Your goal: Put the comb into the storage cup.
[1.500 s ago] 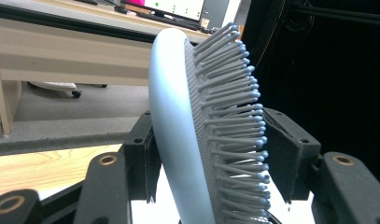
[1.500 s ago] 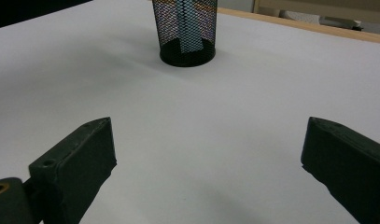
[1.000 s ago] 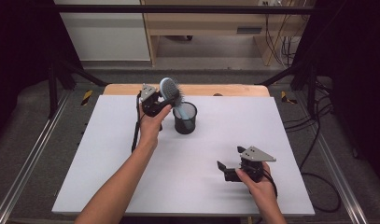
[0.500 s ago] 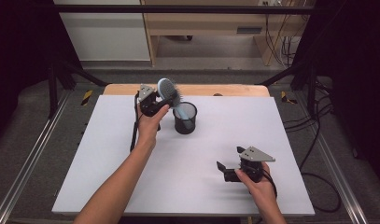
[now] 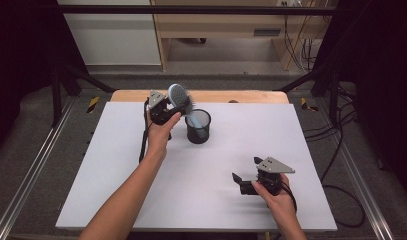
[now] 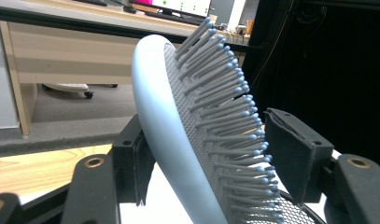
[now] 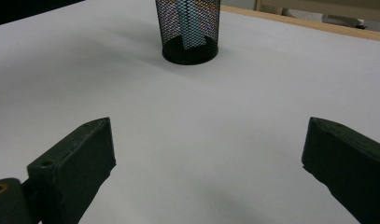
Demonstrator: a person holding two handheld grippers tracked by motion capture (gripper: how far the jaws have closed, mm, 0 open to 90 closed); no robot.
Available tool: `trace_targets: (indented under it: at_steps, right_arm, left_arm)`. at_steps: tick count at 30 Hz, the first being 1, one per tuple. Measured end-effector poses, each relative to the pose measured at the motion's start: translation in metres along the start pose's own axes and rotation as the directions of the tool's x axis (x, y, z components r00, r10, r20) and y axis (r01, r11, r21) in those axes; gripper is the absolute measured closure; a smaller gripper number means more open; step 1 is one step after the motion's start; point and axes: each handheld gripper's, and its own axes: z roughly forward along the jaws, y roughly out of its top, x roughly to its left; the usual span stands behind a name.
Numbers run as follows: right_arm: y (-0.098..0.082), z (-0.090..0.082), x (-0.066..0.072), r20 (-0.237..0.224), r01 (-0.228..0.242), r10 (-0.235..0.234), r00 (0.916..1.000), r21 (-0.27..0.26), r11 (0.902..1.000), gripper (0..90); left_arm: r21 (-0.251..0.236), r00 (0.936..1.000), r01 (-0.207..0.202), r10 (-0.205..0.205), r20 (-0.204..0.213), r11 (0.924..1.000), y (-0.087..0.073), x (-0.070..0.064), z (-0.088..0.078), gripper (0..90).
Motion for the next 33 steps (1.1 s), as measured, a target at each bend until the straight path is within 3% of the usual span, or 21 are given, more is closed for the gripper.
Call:
trace_targets:
  at_steps: [12,24,33]
  right_arm:
    - [0.0,0.0005,0.0007,-0.003,0.002,-0.002,1.0,0.0,1.0,2.8]
    - [-0.0001,0.0011,0.0022,-0.004,0.007,-0.007,1.0,0.008,0.9999,2.7]
    - [-0.0001,0.002,0.0027,-0.006,0.009,-0.009,0.9999,0.007,0.9999,2.7]
  left_arm:
    - [0.012,1.0,0.003,-0.002,-0.002,0.9999,-0.0018,0.0017,0.0007,28.9]
    - [0.049,0.9998,0.004,-0.003,-0.02,0.9988,-0.0039,0.0003,-0.0009,6.0]
    - [0.05,0.9996,-0.017,0.018,-0.023,0.9986,-0.0044,0.0001,-0.0055,3.1]
